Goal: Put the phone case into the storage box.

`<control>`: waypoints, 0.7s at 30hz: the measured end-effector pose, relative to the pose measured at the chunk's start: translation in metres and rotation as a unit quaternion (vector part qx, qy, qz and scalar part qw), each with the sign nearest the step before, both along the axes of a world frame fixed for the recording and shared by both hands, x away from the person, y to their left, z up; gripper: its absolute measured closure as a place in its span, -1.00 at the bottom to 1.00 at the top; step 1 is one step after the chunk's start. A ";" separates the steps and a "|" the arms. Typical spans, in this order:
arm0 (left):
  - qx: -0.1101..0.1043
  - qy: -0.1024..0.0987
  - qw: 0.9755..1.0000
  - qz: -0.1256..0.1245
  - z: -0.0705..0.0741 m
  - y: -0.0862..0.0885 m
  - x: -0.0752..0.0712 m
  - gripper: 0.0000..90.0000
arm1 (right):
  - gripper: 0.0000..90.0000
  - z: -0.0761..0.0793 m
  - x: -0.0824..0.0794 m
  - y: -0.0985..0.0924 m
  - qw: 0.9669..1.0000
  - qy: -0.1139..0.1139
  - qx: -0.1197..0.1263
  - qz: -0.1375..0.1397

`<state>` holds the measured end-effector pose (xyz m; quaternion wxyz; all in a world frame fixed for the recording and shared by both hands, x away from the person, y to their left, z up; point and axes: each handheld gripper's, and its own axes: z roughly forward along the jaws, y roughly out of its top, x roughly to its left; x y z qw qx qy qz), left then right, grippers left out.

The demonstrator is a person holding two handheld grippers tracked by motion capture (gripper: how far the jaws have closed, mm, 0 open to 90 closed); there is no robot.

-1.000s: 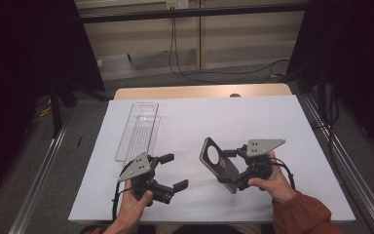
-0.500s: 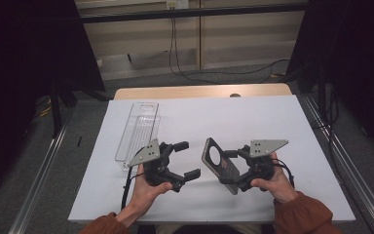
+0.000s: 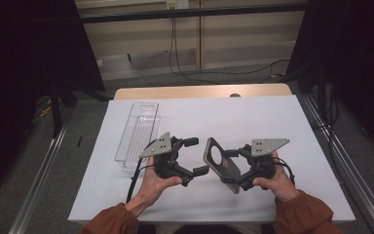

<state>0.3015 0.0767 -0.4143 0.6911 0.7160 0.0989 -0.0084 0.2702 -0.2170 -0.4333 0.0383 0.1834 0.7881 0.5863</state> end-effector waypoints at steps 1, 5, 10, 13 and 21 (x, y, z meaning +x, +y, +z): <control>-0.003 0.000 1.000 0.002 0.001 0.001 0.000 -0.98 | -0.73 0.001 -0.001 0.000 1.000 -0.002 0.001 0.001; -0.004 -0.003 1.000 -0.009 0.000 0.000 -0.001 -0.97 | -0.73 0.002 -0.002 0.001 1.000 -0.004 0.000 0.003; -0.002 0.000 1.000 -0.013 -0.002 -0.004 -0.002 -0.98 | -0.73 0.002 -0.003 0.006 1.000 -0.004 -0.001 0.016; 0.001 -0.002 1.000 -0.019 -0.004 -0.005 0.000 -0.99 | -0.73 0.001 -0.002 0.008 1.000 0.001 0.000 0.024; -0.002 -0.002 0.999 -0.036 -0.006 -0.011 0.000 -0.98 | -0.73 0.001 -0.002 0.013 0.999 0.001 0.002 0.040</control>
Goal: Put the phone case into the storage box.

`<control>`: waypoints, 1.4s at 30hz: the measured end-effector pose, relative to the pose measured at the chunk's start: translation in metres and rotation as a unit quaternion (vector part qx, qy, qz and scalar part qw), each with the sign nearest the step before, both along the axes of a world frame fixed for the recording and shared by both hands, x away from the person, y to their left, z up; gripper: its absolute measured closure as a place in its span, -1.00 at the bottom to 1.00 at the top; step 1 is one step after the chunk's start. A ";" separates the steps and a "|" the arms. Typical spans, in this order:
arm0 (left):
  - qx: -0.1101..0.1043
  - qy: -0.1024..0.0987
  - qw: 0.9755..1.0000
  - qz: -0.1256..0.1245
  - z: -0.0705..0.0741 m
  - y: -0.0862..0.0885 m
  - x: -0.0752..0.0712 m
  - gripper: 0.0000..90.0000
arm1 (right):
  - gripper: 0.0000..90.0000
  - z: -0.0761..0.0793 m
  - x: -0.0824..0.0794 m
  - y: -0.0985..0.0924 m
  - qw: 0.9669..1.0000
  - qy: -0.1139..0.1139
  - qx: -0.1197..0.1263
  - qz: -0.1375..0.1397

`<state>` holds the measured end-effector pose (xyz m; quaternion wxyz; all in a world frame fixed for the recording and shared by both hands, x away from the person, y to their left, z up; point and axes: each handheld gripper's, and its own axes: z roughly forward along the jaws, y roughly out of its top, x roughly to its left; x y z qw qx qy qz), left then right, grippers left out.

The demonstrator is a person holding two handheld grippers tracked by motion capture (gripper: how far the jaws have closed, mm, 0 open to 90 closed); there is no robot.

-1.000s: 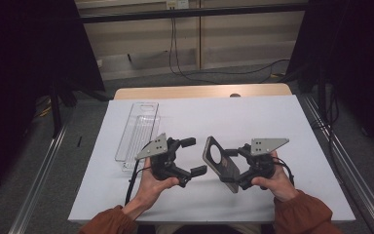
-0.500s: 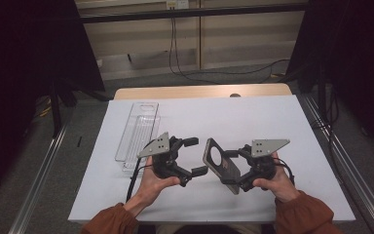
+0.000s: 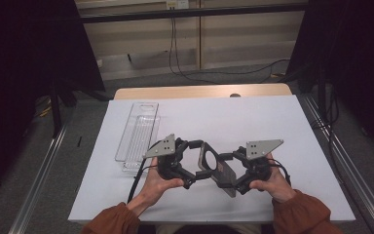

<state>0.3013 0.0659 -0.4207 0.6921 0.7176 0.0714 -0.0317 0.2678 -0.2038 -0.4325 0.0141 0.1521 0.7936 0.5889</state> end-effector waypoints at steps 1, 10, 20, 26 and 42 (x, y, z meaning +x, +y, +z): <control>-0.002 0.003 1.000 -0.006 0.000 -0.001 0.000 -0.98 | -0.73 0.000 0.000 0.000 1.000 0.001 0.001 0.002; -0.004 -0.008 1.000 -0.017 -0.001 -0.004 -0.002 -0.94 | -0.73 -0.001 0.000 0.005 1.000 0.002 0.001 0.019; -0.002 -0.014 1.000 -0.028 -0.001 -0.004 -0.002 -0.88 | -0.73 0.000 0.000 0.003 1.000 0.006 0.011 0.025; -0.004 -0.016 0.999 -0.033 0.001 -0.002 -0.002 -0.80 | -0.73 0.000 0.000 0.003 1.000 0.003 0.013 0.027; 0.010 -0.017 1.000 -0.021 -0.001 -0.005 -0.003 -0.75 | -0.75 0.000 0.000 0.002 1.000 -0.010 -0.010 0.014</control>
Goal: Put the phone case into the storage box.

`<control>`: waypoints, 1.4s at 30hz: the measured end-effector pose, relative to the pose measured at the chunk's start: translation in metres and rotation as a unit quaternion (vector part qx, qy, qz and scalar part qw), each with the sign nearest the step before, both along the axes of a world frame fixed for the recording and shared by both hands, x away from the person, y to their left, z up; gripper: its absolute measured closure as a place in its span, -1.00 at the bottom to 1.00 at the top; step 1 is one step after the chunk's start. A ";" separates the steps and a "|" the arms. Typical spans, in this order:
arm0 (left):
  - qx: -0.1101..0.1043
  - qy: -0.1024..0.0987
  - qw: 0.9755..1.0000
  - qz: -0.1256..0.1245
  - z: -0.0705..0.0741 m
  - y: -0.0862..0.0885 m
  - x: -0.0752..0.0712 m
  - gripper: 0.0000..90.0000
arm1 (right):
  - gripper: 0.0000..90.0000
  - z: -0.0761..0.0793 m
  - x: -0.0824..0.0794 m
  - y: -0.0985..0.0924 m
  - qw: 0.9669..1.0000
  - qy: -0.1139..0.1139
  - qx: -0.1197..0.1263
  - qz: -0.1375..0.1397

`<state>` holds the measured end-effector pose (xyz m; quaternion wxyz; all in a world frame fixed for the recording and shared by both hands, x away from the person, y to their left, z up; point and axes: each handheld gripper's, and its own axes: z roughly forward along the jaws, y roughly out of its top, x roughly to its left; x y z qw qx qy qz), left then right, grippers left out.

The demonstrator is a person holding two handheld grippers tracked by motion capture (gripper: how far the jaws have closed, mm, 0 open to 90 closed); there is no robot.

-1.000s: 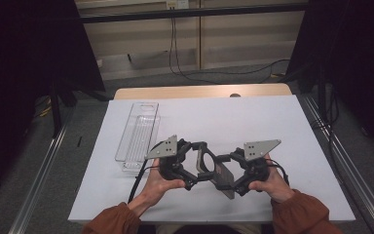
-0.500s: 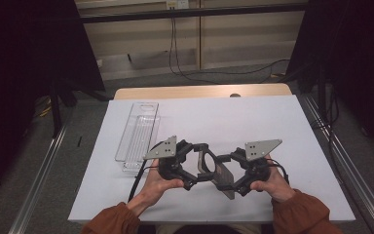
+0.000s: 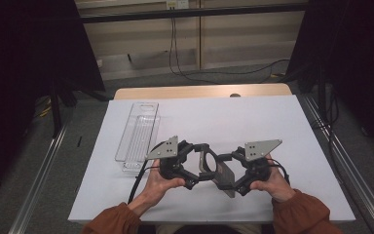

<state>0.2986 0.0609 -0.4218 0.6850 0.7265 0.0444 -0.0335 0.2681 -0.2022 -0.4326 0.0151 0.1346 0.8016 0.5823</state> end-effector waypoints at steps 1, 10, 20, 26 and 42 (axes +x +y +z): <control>-0.001 0.004 1.000 -0.002 0.000 -0.001 -0.001 -0.74 | -0.75 -0.001 0.000 0.001 1.000 0.002 -0.001 0.002; 0.011 -0.006 1.000 0.007 0.002 -0.004 -0.005 -0.74 | -0.87 -0.002 -0.001 0.003 1.000 0.013 -0.003 -0.001; 0.017 0.001 1.000 0.022 0.001 -0.003 -0.002 -0.73 | -0.96 -0.003 -0.003 0.001 1.000 0.007 0.000 -0.025; 0.014 0.000 1.000 0.027 0.002 0.000 -0.001 -0.72 | -1.00 -0.002 -0.002 -0.002 1.000 0.011 0.003 -0.027; 0.007 0.004 0.998 0.064 0.008 0.013 0.005 -0.72 | -0.98 0.000 -0.003 -0.013 0.997 0.013 0.015 -0.076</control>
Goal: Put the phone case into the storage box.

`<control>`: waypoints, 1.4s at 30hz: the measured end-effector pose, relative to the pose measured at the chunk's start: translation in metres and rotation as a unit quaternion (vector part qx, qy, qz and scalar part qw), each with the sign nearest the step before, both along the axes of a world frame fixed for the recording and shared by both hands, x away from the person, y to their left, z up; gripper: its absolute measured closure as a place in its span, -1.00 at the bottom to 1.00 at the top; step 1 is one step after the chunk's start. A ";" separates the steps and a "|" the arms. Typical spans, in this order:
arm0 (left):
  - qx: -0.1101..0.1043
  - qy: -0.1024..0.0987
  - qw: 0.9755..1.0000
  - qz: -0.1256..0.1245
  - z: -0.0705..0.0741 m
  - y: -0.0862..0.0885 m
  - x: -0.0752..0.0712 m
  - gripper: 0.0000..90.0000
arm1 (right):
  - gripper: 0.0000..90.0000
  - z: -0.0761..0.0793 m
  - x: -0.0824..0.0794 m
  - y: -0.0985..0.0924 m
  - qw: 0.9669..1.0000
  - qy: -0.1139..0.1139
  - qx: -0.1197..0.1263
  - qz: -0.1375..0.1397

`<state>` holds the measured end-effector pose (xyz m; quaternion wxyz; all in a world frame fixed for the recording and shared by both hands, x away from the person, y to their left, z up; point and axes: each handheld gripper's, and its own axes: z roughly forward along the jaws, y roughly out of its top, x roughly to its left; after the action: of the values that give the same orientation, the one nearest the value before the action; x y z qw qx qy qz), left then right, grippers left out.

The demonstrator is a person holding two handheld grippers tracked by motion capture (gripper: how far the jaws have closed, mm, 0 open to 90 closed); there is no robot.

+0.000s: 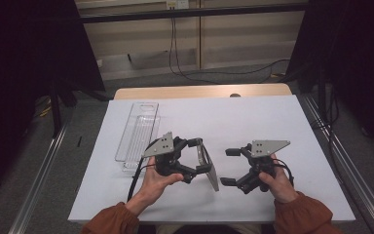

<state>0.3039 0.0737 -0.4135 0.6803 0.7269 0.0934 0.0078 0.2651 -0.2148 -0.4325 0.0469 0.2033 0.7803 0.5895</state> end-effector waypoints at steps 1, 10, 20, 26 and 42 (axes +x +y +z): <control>-0.001 0.002 1.000 0.000 0.000 0.001 0.000 -0.72 | -0.97 0.000 0.000 -0.001 1.000 0.001 -0.001 -0.008; 0.006 -0.001 0.999 0.032 0.004 0.009 0.002 -0.72 | -0.94 -0.004 -0.003 -0.009 0.997 -0.010 -0.012 -0.073; -0.002 0.003 0.998 0.061 0.008 0.022 0.004 -0.72 | -0.94 -0.003 -0.009 -0.024 0.992 -0.017 -0.003 -0.125; 0.001 0.005 0.997 0.081 0.009 0.027 0.005 -0.72 | -0.94 -0.005 -0.013 -0.034 0.988 -0.017 -0.001 -0.155; -0.004 0.019 0.992 0.122 0.011 0.041 0.008 -0.72 | -0.95 -0.013 -0.025 -0.056 0.965 -0.015 0.009 -0.263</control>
<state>0.3121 0.1148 -0.4023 0.6756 0.7072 0.1938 0.0763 0.2402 -0.2707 -0.4454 0.2096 0.3931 0.6931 0.5667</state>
